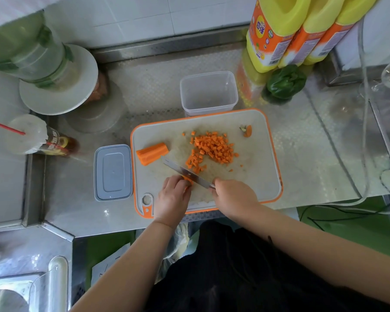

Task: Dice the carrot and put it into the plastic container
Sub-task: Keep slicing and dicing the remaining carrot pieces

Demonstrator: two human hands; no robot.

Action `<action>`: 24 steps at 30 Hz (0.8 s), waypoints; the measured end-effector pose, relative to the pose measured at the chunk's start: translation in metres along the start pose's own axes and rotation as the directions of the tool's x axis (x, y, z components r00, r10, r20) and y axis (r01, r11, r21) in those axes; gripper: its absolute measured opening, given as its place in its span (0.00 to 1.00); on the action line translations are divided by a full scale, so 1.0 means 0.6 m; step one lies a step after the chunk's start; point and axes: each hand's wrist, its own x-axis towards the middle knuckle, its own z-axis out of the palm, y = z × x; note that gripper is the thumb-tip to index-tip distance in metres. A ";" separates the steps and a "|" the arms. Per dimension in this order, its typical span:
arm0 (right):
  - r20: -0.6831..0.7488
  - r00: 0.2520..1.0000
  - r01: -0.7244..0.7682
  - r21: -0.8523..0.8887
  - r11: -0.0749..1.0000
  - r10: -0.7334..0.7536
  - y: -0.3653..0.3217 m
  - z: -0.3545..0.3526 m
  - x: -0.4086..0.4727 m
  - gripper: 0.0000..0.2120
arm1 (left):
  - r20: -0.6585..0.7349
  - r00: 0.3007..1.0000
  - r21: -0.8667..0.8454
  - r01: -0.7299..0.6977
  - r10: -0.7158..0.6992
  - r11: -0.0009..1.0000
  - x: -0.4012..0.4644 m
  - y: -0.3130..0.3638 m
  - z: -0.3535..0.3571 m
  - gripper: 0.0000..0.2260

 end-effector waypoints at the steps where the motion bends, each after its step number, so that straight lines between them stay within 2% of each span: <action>1: -0.005 1.000 0.010 -0.009 1.000 -0.010 -0.002 0.002 -0.002 0.09 | 0.009 1.000 0.001 0.004 -0.004 1.000 0.001 -0.001 0.001 0.11; 6: 0.011 0.999 -0.030 -0.070 0.997 0.031 0.000 0.017 0.006 0.04 | -0.005 1.000 -0.009 0.003 -0.003 1.000 0.006 -0.003 0.007 0.12; 9: 0.025 0.998 -0.060 -0.098 0.993 0.062 -0.008 0.025 0.012 0.04 | -0.014 1.000 -0.023 0.002 -0.003 1.000 0.005 -0.004 0.009 0.12; 13: 0.054 0.998 -0.039 -0.048 0.998 0.041 -0.010 0.022 0.026 0.04 | -0.012 1.000 -0.018 -0.010 0.010 1.000 0.004 -0.006 0.009 0.10; 16: 0.112 0.989 -0.098 0.058 0.993 0.091 -0.001 0.006 0.035 0.11 | -0.024 0.998 -0.019 -0.051 0.051 0.999 0.005 -0.009 0.009 0.06; 18: 0.096 0.988 -0.126 0.079 0.989 0.118 0.003 0.001 0.034 0.13 | -0.026 0.997 -0.002 -0.067 0.067 0.998 0.004 -0.009 0.007 0.06; 24: 0.035 0.999 -0.030 0.011 0.999 0.030 0.001 0.000 0.003 0.11 | -0.011 0.996 0.048 -0.087 0.088 0.995 -0.001 -0.003 -0.005 0.08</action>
